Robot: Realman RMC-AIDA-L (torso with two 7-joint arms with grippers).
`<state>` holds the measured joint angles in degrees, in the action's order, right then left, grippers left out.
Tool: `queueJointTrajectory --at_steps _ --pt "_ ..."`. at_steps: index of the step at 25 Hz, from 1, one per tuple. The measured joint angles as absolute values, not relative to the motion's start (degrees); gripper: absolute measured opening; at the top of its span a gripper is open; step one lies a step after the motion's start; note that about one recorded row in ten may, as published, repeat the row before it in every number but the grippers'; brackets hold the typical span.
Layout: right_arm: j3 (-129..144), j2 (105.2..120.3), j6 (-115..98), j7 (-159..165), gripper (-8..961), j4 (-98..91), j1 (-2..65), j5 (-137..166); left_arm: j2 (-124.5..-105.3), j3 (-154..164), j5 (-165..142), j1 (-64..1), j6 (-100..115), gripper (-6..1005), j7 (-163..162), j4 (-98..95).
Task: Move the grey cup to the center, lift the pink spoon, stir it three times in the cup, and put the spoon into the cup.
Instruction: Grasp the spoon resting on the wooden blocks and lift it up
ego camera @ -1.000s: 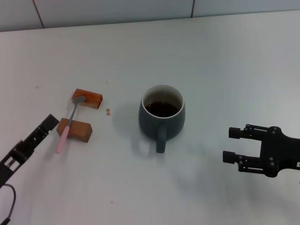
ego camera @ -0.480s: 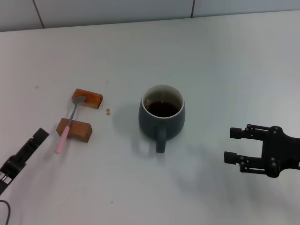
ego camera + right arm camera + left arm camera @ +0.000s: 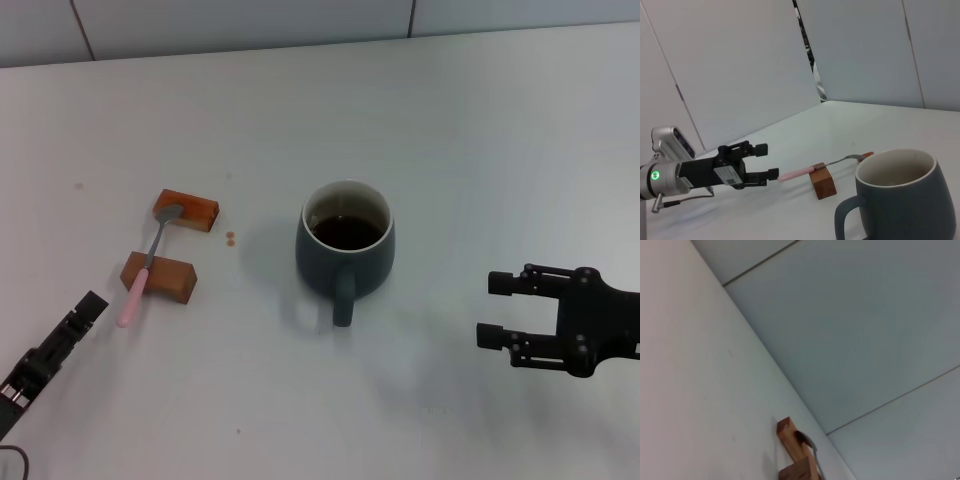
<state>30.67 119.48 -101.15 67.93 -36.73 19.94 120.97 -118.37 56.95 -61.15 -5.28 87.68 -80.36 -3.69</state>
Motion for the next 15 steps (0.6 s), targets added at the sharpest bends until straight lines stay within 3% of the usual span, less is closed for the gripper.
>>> queueJointTrajectory --at_steps 15 --pt "30.9 119.53 -101.2 68.2 731 -36.7 20.2 121.1 -118.56 57.8 -61.7 -7.3 86.0 842 -81.6 -2.0"
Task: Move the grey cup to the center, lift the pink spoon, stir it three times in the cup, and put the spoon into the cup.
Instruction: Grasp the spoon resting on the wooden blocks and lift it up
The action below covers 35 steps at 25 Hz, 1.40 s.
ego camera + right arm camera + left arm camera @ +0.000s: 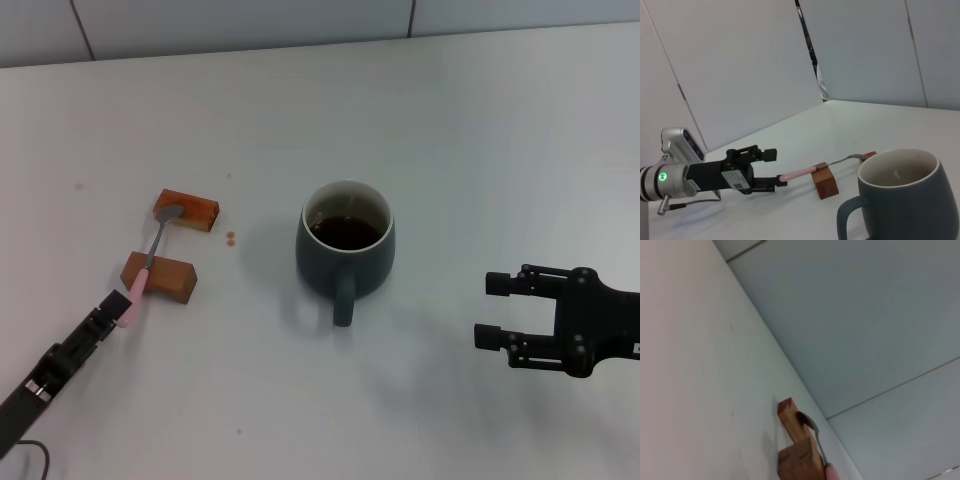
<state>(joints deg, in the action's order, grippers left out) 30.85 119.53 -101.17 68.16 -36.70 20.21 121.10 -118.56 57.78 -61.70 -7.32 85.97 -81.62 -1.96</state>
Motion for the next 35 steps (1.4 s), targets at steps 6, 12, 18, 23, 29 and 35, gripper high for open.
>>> queueJointTrajectory --at_steps 6,12,18,23,29,35 --pt "30.8 119.53 -101.2 68.6 731 -36.7 20.2 121.2 -118.52 57.9 -61.8 -8.7 85.2 842 -81.8 -0.8" --pt "30.8 119.49 -101.2 68.7 731 -36.7 20.2 121.2 -118.51 58.0 -62.0 -9.7 84.2 842 -82.2 -0.8" --pt "30.8 119.44 -101.1 68.7 731 -36.7 20.3 121.2 -118.55 58.2 -62.1 -10.1 83.6 842 -82.7 -0.7" --pt "30.8 119.44 -101.0 68.7 731 -36.7 20.3 121.2 -118.63 58.4 -62.1 -11.0 82.8 832 -83.3 -0.7" --pt "30.9 119.44 -100.9 68.7 731 -36.7 20.4 121.2 -118.74 58.5 -62.1 -12.2 82.7 800 -83.8 -0.6" --pt "32.2 119.44 -100.5 68.7 730 -36.7 20.4 121.2 -118.74 58.6 -62.1 -12.8 82.5 768 -84.1 0.0"
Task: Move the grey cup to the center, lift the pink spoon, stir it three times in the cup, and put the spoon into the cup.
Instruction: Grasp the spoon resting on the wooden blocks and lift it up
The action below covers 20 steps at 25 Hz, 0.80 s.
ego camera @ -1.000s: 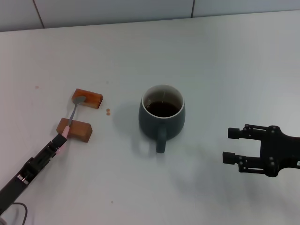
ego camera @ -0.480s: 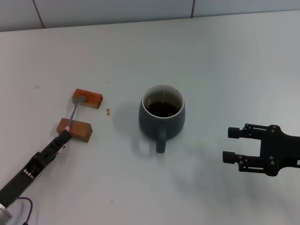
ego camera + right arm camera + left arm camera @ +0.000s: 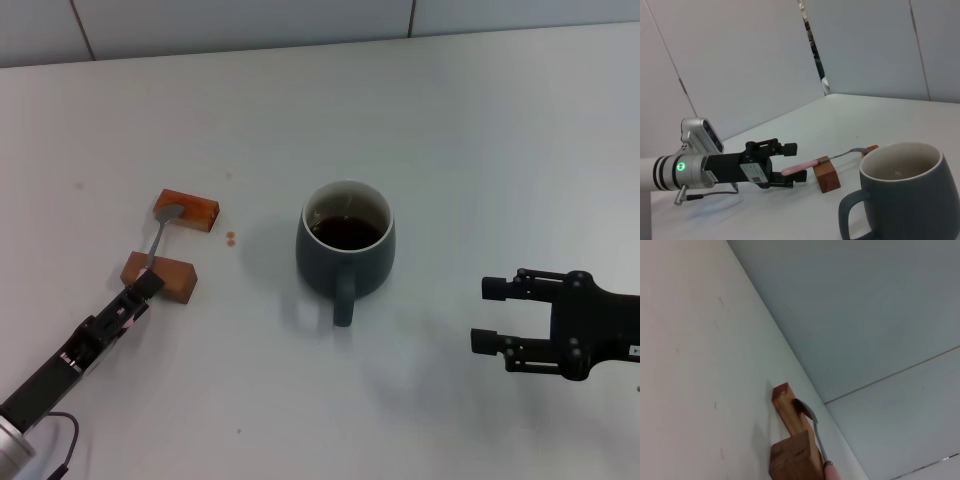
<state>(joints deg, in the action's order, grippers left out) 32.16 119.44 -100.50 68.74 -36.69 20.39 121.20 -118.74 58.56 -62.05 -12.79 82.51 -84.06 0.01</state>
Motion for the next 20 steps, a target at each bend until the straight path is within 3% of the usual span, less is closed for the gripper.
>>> queueJointTrajectory --at_steps 10,15,20 --pt "32.8 119.44 -100.5 68.7 731 -36.5 20.4 121.2 -118.74 58.4 -62.0 -13.4 81.9 715 -86.6 0.1" --pt "33.5 119.44 -100.4 68.7 730 -36.4 20.3 121.2 -118.94 58.2 -61.7 -13.9 82.3 577 -89.3 0.1" --pt "33.7 119.44 -100.6 68.8 729 -36.4 20.2 121.2 -118.99 58.2 -61.7 -14.4 81.9 578 -90.9 1.7"
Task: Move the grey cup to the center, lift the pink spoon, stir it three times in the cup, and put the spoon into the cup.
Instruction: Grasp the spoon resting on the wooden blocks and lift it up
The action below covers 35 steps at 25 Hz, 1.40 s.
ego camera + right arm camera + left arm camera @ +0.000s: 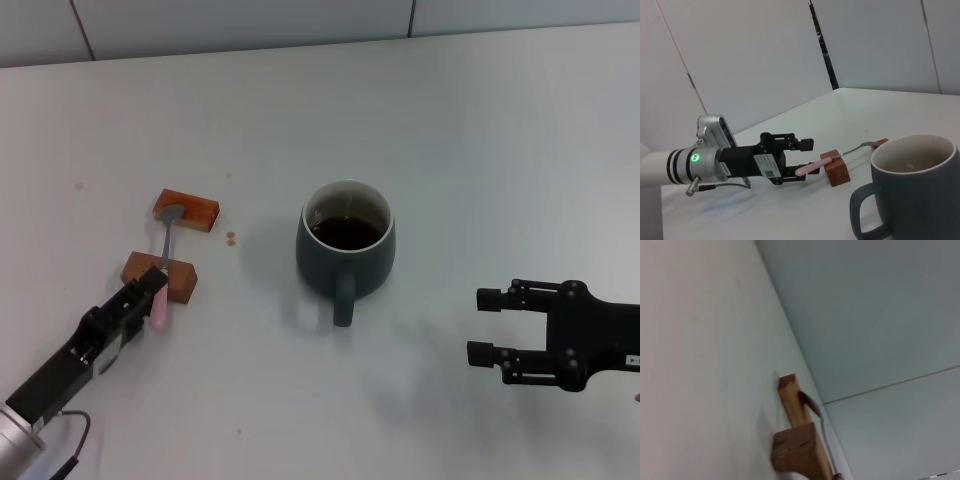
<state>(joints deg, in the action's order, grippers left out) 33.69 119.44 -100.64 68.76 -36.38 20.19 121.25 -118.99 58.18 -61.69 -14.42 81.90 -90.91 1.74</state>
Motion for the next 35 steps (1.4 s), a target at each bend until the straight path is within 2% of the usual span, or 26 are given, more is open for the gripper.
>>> queueJointTrajectory --at_steps 24,31,35 --pt "33.7 119.38 -100.7 69.6 728 -36.8 20.4 122.2 -119.09 58.1 -61.7 -15.3 81.4 573 -94.4 3.6" --pt "33.7 119.29 -101.0 69.7 727 -36.8 21.0 122.2 -118.96 60.1 -62.2 -17.3 81.3 557 -96.3 3.0" --pt "33.7 119.28 -101.0 69.9 727 -36.8 21.1 122.2 -118.82 60.4 -62.2 -17.5 81.4 475 -96.2 1.9"
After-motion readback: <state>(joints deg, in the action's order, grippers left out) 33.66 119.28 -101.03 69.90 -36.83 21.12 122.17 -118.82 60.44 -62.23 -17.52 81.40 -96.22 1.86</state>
